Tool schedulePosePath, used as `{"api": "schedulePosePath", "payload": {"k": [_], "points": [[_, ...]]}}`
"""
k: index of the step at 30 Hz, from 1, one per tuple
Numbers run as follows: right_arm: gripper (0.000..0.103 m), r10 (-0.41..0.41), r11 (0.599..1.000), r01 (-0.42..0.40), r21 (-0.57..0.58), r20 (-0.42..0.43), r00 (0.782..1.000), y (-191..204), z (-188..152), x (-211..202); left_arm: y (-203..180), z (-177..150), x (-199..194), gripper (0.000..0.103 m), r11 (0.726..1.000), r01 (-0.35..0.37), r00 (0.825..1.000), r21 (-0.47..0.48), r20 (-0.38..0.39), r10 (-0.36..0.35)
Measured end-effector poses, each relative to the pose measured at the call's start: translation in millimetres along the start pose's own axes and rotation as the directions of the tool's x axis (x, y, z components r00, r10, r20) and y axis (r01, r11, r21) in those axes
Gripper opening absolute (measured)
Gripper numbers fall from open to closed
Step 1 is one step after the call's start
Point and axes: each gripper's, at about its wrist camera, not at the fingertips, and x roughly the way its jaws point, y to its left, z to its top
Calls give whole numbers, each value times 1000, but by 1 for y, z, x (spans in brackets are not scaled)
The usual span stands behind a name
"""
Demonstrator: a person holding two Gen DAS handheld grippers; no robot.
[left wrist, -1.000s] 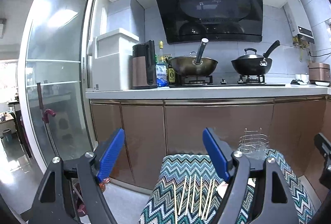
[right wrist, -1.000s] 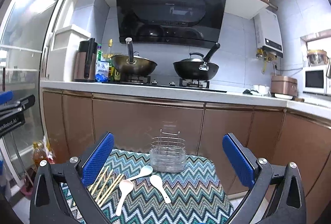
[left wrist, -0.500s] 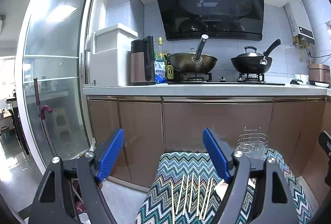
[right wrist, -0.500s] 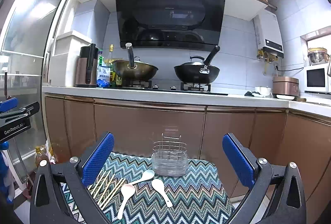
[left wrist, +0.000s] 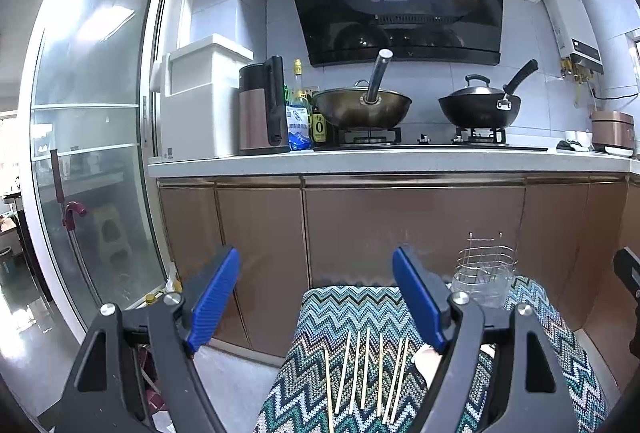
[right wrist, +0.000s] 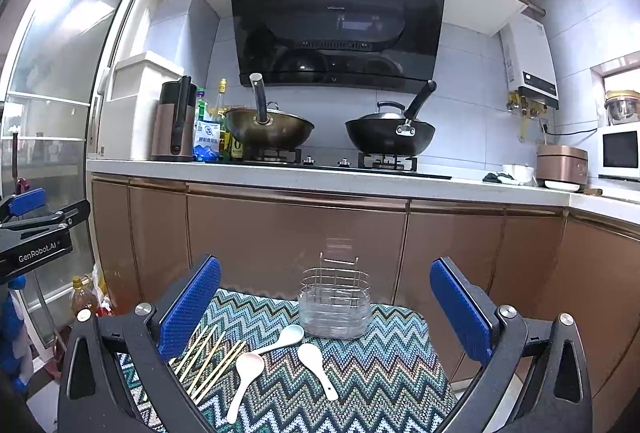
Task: Organize utensils
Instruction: 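Lower both tools to the cloth, left over a chopstick, right over a spoon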
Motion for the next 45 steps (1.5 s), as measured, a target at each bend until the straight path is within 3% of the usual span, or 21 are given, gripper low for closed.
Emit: {"api": "schedulePosePath", "payload": {"k": [10,22,27,31,34,37,41,43,45], "points": [[102,10,1000,-10,-4,0,1000,-1,5,14,-2,7,12,78,1000,-2,1000,2,1,2],[95,60,998,-60,1,-43,997,-3,2,44,-6,12,38,78,1000,-4,1000,5,-31,5],[89,109,994,-108,16,-100,989,-7,-4,65,-3,7,63,77,1000,21,994,-16,-102,-22],[82,162,987,-157,42,-171,972,-11,-12,88,6,-5,93,77,997,53,975,-51,-214,-63],[76,246,969,-232,84,-261,933,-13,-24,113,13,-18,118,77,995,66,948,-70,-306,-84],[65,354,935,-318,156,-373,858,-10,-44,146,18,-34,143,77,991,93,910,-99,-396,-125],[48,475,879,-405,251,-520,710,5,-83,198,23,-61,178,77,982,125,840,-142,-512,-181],[45,511,858,-428,284,-566,647,13,-100,220,24,-73,193,76,980,132,810,-148,-553,-193],[40,546,833,-450,321,-605,579,21,-118,243,23,-87,210,76,975,149,769,-165,-600,-219]]}}
